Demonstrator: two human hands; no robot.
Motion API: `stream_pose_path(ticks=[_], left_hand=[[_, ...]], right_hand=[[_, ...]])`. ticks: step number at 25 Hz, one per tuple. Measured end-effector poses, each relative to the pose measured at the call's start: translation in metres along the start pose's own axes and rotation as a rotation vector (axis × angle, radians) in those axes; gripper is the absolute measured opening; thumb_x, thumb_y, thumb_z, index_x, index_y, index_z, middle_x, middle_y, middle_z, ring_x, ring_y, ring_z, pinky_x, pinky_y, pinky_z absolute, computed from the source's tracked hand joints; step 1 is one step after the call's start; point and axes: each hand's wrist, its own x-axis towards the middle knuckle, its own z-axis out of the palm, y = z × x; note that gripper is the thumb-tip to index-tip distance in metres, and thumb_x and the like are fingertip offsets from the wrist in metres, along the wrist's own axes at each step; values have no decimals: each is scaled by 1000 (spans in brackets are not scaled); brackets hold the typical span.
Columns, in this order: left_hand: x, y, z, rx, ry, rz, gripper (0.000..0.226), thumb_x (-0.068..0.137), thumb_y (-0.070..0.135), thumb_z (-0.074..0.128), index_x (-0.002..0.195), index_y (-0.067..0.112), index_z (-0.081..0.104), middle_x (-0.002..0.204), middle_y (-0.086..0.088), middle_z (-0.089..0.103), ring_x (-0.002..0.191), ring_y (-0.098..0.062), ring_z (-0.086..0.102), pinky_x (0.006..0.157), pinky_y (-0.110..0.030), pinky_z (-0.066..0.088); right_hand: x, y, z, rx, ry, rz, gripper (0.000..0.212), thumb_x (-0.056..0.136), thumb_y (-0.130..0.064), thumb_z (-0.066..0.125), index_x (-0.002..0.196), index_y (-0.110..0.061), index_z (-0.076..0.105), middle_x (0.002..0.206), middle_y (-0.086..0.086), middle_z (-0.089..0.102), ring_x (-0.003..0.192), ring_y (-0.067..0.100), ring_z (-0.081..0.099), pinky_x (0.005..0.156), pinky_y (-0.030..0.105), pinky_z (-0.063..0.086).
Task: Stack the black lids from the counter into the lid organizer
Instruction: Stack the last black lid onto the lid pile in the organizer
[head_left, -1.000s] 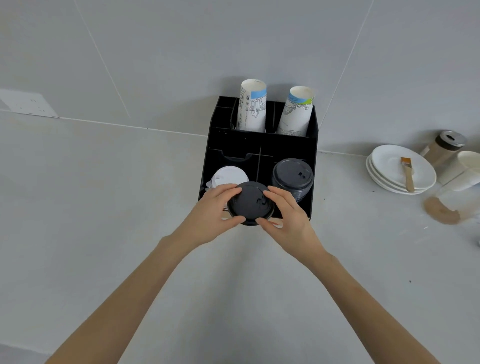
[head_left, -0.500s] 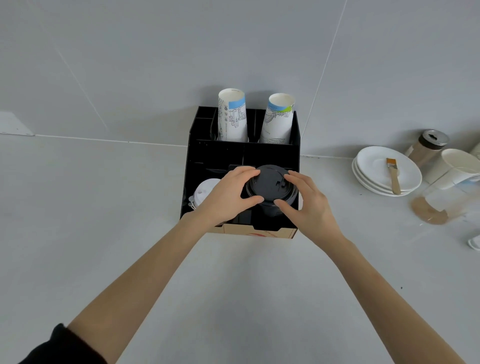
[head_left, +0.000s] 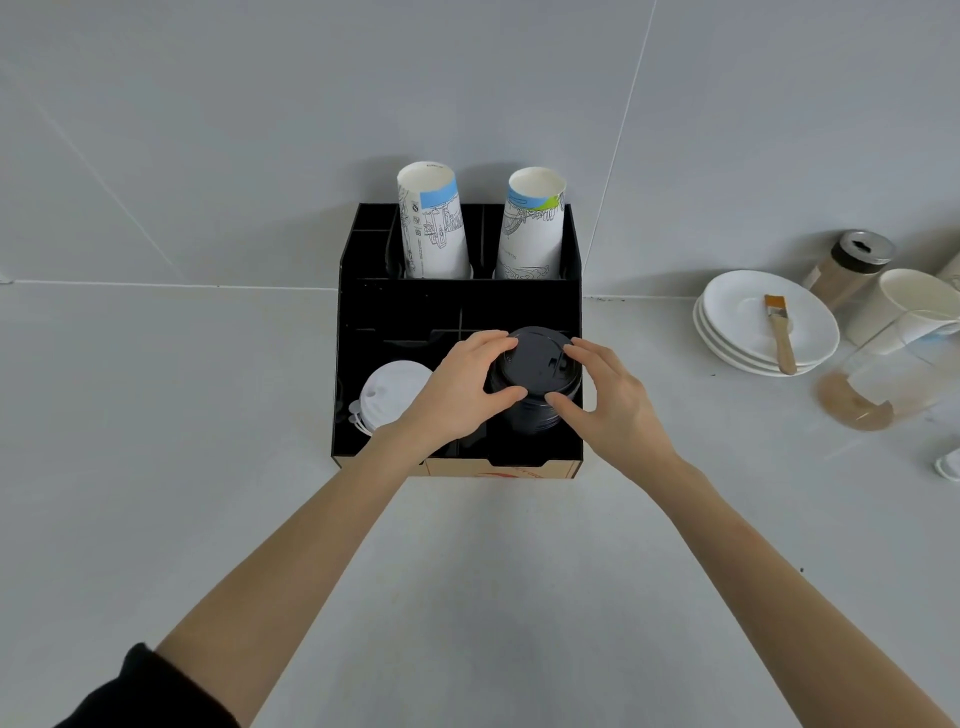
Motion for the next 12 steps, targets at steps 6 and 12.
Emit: stream_pose_path(ticks=[6,12], left_hand=[[0,-6,2,-6,-9,-17,56,82,23,60,132,12,36,145,-7,35,133,-22,32,110,-33,26],[-3,-4,5,0,-13,-19,57,84,24,58,134,14,33,148,-6,31,135,-21,29,111,-33,24]], right_hand=[[-1,4,9,14,0,-6,52,83,-17,60,129,-9,38,140,9,40,129,23,36,104,26,27],[-8,9,13,77,25,4,51,84,-18,59,130,-11,37,142,8,39,130,22,37,108,32,31]])
